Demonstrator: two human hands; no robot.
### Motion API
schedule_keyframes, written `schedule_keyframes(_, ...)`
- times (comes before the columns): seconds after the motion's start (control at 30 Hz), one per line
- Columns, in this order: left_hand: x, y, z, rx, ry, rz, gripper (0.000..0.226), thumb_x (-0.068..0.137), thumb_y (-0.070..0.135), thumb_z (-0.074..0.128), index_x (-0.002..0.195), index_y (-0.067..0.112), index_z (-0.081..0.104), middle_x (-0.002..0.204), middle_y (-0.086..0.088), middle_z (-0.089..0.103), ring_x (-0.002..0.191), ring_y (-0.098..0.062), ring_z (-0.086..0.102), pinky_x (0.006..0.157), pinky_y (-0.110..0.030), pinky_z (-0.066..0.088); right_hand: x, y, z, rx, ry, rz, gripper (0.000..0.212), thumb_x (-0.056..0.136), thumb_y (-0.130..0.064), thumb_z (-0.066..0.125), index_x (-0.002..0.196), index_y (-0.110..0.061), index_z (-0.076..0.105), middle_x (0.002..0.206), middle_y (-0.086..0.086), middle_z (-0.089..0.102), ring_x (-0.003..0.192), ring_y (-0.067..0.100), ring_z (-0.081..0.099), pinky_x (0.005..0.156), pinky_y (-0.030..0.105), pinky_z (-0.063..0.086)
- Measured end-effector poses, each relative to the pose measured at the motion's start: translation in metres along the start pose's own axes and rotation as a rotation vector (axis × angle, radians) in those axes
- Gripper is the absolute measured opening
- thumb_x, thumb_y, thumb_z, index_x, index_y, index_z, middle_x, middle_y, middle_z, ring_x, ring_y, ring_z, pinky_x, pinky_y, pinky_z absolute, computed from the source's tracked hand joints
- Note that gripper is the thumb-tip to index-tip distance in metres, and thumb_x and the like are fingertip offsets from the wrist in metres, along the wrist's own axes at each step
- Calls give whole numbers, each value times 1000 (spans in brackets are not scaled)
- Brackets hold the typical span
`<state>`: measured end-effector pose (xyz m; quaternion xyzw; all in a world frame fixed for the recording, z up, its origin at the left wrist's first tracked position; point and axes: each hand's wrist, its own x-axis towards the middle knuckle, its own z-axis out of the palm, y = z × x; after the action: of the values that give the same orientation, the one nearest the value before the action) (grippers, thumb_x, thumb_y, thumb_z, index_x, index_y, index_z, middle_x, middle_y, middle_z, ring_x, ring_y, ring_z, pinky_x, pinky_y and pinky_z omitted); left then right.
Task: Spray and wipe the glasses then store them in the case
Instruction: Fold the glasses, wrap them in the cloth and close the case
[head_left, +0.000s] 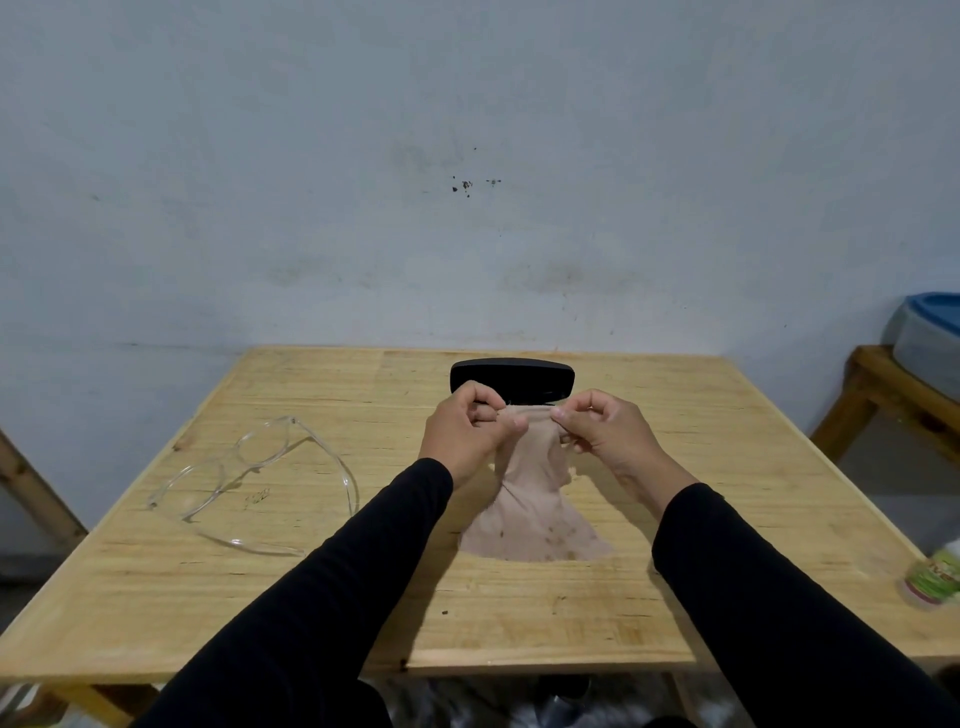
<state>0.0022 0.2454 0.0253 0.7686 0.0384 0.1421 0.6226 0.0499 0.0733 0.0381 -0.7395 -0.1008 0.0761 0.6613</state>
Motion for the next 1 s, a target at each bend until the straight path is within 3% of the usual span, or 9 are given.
schedule_keyframes(0.3,0,3,-9,-66,62,-21,18,76,14,75,89,19,63,70,3,66,67,-10,63,57,-16,52,5,-3,-4,-101,153,8,14,79,-13,74,73,-12,62,64,2,66,59,10,57,58,23,43)
schedule_keyframes(0.43,1,2,-11,-70,130,-54,13,76,17,75,84,21,66,70,5,68,76,-13,67,73,-21,53,6,-3,-3,-122,203,5,14,79,-14,74,73,-13,62,66,1,66,62,12,59,60,25,44)
schedule_keyframes(0.5,-1,-1,-13,-48,163,-80,9,78,18,73,85,18,68,73,5,69,80,-12,67,74,-21,51,5,-2,-3,-140,209,18,11,81,-14,73,75,-13,63,68,2,67,65,14,61,61,23,44)
schedule_keyframes(0.57,-4,-3,-16,28,213,-116,10,81,20,70,91,19,69,75,8,68,81,-8,63,67,-15,45,1,0,-4,-177,202,32,4,83,-12,69,86,-13,66,77,3,69,71,14,61,60,19,43)
schedule_keyframes(0.67,-10,-6,-20,150,246,-140,13,84,18,63,96,20,68,74,12,63,76,0,56,68,-13,40,-8,4,-5,-310,178,4,33,88,-10,63,120,-14,60,106,0,63,92,13,58,55,6,41)
schedule_keyframes(0.73,-14,-7,-20,243,209,-126,12,86,17,62,95,19,69,76,12,62,76,-1,55,73,-15,39,-15,7,-4,-356,199,-18,41,90,-10,62,130,-13,53,114,0,53,103,16,53,51,0,40)
schedule_keyframes(0.83,-25,-8,-16,336,82,-100,8,84,16,66,89,18,71,82,8,66,78,-3,59,73,-13,42,-27,13,-1,-497,243,-84,25,90,-12,61,114,-16,61,110,1,60,95,14,58,57,6,36)
schedule_keyframes(0.93,-40,-10,-12,446,-78,-65,7,80,13,71,83,19,74,84,5,70,77,-5,62,72,-14,47,-46,20,3,-605,125,-127,10,88,-10,61,88,-20,65,91,-3,63,78,3,57,57,7,40)
schedule_keyframes(1.0,-50,-12,-11,586,-186,-16,10,78,13,73,87,17,75,89,1,71,79,-7,62,78,-17,47,-59,26,4,-698,27,-147,8,85,-10,65,85,-18,68,89,-3,63,74,3,56,57,6,41)
